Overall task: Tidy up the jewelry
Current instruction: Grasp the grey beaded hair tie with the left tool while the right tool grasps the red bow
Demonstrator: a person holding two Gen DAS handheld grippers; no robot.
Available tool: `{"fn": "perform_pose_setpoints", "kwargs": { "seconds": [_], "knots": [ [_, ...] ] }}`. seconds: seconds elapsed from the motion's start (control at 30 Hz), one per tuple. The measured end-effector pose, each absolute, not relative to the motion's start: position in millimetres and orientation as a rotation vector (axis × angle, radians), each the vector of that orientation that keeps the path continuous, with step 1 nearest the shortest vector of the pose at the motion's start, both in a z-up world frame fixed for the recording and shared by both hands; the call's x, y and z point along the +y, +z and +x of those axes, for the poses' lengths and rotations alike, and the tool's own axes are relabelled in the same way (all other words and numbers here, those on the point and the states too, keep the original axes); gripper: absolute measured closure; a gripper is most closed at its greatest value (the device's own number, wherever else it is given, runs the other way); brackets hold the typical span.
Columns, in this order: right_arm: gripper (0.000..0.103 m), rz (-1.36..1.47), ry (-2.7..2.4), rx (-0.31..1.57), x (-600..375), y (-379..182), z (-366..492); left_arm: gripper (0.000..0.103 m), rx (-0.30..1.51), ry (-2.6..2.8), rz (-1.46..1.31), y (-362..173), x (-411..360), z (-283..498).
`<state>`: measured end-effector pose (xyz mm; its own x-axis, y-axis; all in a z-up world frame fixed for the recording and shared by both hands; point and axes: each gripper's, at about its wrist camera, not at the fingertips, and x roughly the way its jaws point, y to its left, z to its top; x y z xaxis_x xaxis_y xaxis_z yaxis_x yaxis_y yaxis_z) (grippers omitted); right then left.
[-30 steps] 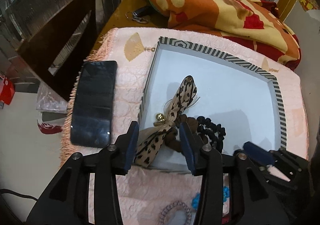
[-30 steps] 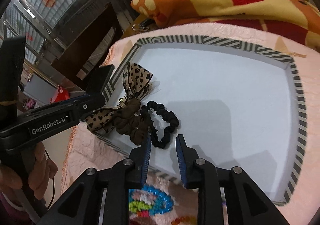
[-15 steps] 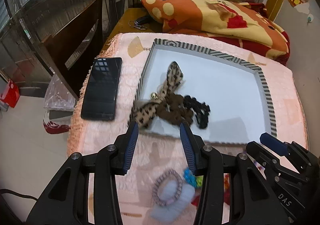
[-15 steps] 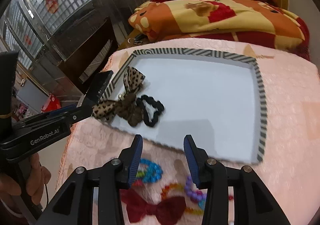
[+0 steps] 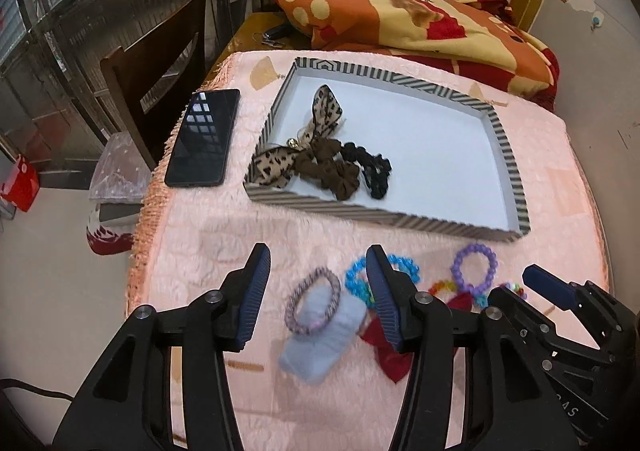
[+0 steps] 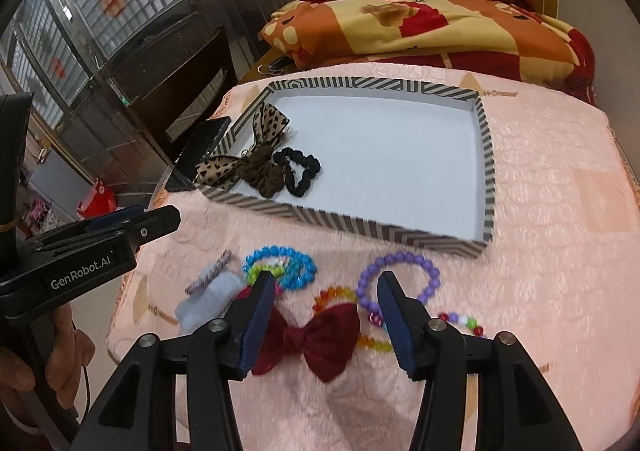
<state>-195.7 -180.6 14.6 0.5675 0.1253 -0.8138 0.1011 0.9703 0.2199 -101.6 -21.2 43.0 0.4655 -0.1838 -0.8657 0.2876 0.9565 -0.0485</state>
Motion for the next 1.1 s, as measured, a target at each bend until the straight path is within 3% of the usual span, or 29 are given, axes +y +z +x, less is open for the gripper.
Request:
{"fn": "perform_pose_setpoints", "kwargs": {
  "seconds": [1.1],
  "knots": [
    [0.051, 0.216, 0.092, 1.071, -168.7, -14.1, -218.9, 0.052, 1.131, -0.261, 0.071, 23.3, 10.7, -122.7]
  ]
}}
